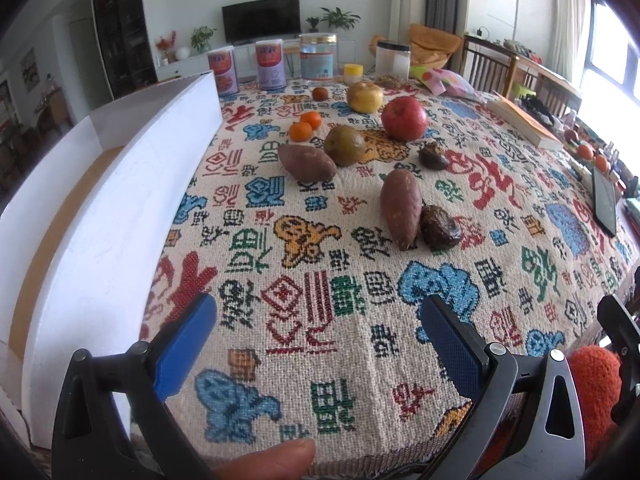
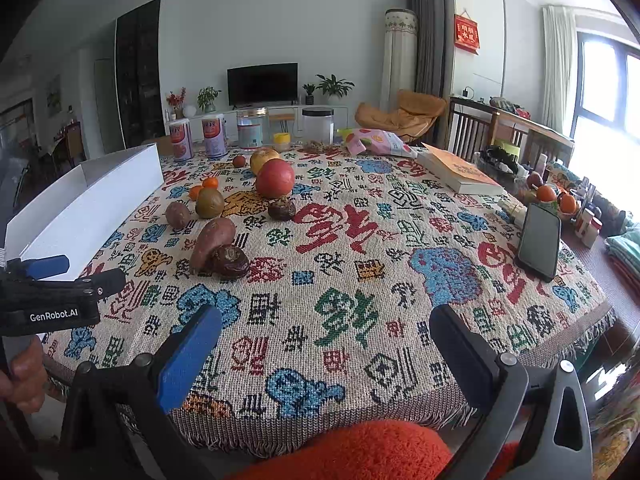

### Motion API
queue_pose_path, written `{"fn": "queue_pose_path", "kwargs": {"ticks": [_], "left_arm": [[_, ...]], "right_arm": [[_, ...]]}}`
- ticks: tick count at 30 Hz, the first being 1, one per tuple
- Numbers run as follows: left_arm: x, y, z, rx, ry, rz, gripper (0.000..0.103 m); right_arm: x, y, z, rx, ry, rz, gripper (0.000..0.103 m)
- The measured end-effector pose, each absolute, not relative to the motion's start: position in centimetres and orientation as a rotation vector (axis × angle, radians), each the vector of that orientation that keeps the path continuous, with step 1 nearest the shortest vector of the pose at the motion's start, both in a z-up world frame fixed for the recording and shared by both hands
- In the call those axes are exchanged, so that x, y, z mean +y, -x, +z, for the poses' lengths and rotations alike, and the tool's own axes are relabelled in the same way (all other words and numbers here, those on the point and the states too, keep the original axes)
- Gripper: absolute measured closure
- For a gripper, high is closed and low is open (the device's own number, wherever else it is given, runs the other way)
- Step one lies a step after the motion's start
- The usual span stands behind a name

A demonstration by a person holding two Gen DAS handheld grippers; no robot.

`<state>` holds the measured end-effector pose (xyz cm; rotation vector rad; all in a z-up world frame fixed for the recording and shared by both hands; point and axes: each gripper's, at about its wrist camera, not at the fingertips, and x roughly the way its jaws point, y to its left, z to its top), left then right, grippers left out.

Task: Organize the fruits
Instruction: 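Move the left tool forward toward the reddish sweet potato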

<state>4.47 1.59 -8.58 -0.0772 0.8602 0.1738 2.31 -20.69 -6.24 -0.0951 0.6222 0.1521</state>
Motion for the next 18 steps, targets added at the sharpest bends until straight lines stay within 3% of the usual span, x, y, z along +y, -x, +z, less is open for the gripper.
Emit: {"fn": "queue_pose_path", "kwargs": {"ticks": [13, 18], "left_arm": [[3.0, -7.1, -13.4, 1.04, 0.127, 0.165, 0.001], [2.9, -6.7, -13.4, 1.03, 0.112, 0.173, 0.001]], "right_arm": [[-20.6, -2.6, -6.5, 0.629, 0.09, 0.159, 0.0], [-20.8, -2.5, -6.5, 0.633, 0.084, 0.162, 0.0]]}}
